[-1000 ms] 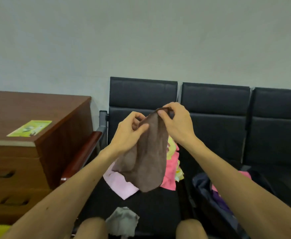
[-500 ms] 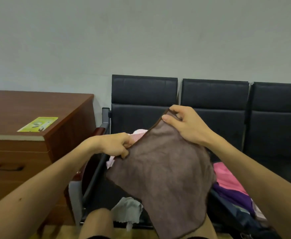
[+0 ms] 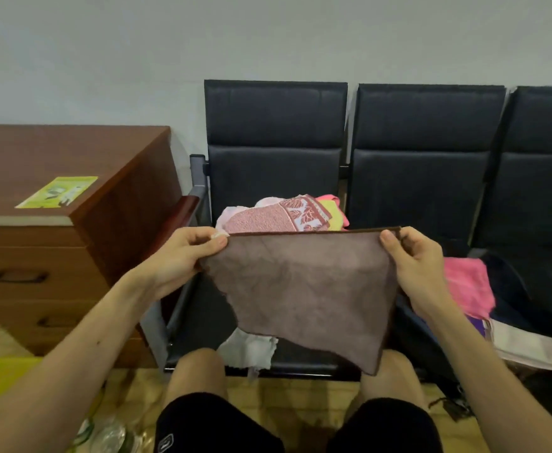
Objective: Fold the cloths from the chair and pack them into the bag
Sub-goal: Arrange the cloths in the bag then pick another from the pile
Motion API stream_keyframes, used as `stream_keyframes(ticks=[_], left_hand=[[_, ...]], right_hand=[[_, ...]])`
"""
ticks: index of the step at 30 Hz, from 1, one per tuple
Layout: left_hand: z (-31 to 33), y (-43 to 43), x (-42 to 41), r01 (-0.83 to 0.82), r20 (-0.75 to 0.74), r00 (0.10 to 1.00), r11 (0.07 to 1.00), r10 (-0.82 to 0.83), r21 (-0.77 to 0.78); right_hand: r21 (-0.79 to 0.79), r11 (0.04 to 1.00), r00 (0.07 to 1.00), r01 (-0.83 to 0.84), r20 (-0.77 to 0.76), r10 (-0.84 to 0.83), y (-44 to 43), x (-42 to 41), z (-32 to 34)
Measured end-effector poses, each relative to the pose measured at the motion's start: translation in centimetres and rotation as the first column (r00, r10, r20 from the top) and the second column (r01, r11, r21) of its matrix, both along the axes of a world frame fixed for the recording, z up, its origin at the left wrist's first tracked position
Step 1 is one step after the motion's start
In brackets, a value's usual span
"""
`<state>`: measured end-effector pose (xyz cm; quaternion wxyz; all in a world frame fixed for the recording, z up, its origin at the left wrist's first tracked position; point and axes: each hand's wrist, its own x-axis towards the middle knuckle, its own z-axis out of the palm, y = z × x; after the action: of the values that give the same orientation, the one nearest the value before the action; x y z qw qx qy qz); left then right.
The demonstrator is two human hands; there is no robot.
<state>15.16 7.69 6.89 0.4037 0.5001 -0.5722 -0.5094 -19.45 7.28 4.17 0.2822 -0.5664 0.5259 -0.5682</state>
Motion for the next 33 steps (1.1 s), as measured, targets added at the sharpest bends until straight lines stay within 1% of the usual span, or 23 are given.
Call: stream_keyframes(ticks=[1,3,4,5,6,7,8,12,15,17,20,23,27,30,33], left_hand=[[-0.5,0.1,-0.3,-0.055,-0.092,0.994,0.998,0.056,0.011],[-1.7,0.3,-1.3,-0.173,-0.173,0.971,0.984,0.164,-0.037],[-2.5,0.4,-1.6,-0.240,-0.141,0.964,0.965,0.224,-0.108],[-3.3,0.3,-1.7,-0.284,-0.053,0.959,0.936,0.279,-0.207],[-4.3,0.2,-1.8,-0.291,0.049,0.947,0.909,0.319,-0.299],[-5.2,0.0,-1.8,-0.286,0.121,0.930,0.892,0.346,-0.349],[-6.4,0.0,-1.8,-0.306,0.136,0.920,0.890,0.368,-0.337],[-8.3,0.3,-2.3,-0.471,-0.037,0.882,0.876,0.470,-0.103],[-8.7,0.6,-3.2,-0.521,-0.130,0.845,0.853,0.519,0.026],[-9.1,0.9,-3.9,-0.544,-0.155,0.820,0.835,0.551,0.085],[-9.3,1.7,-5.0,-0.544,-0.196,0.807,0.831,0.557,0.116],[-9.2,2.2,-6.1,-0.535,-0.176,0.819,0.838,0.546,0.110],[-9.4,2.6,-7.5,-0.490,-0.162,0.855,0.869,0.493,0.062],[-9.3,2.8,-9.2,-0.457,-0.185,0.870,0.888,0.457,0.046],[-8.9,3.1,-10.8,-0.386,-0.212,0.899,0.922,0.384,0.036]], right_hand=[[0.005,1.000,0.999,0.001,0.035,-0.001,0.0,0.0,-1.0],[0.013,1.000,0.993,-0.008,0.118,0.007,0.2,0.1,-2.7],[0.017,1.000,0.988,-0.003,0.156,0.000,0.3,0.2,-3.4],[0.020,1.000,0.984,0.012,0.177,-0.015,0.4,0.2,-3.9],[0.022,0.999,0.982,0.029,0.186,-0.033,0.4,0.2,-4.4],[0.027,0.999,0.981,0.046,0.187,-0.050,0.4,0.1,-4.9],[0.035,0.998,0.982,0.056,0.178,-0.061,0.5,0.1,-5.5],[0.038,0.996,0.984,0.087,0.151,-0.091,1.1,0.4,-6.7],[0.061,0.992,0.979,0.107,0.168,-0.116,1.7,1.4,-6.9],[0.066,0.991,0.975,0.115,0.186,-0.125,1.9,2.0,-7.2],[0.071,0.991,0.977,0.110,0.177,-0.121,2.5,3.0,-7.7],[0.111,0.989,0.980,0.096,0.164,-0.114,3.2,4.5,-8.0],[0.126,0.991,0.987,0.052,0.145,-0.070,3.9,6.6,-8.2],[0.118,0.993,0.989,0.013,0.145,-0.030,4.1,8.5,-7.8],[0.121,0.992,0.992,-0.029,0.126,0.014,4.2,9.9,-7.6]])
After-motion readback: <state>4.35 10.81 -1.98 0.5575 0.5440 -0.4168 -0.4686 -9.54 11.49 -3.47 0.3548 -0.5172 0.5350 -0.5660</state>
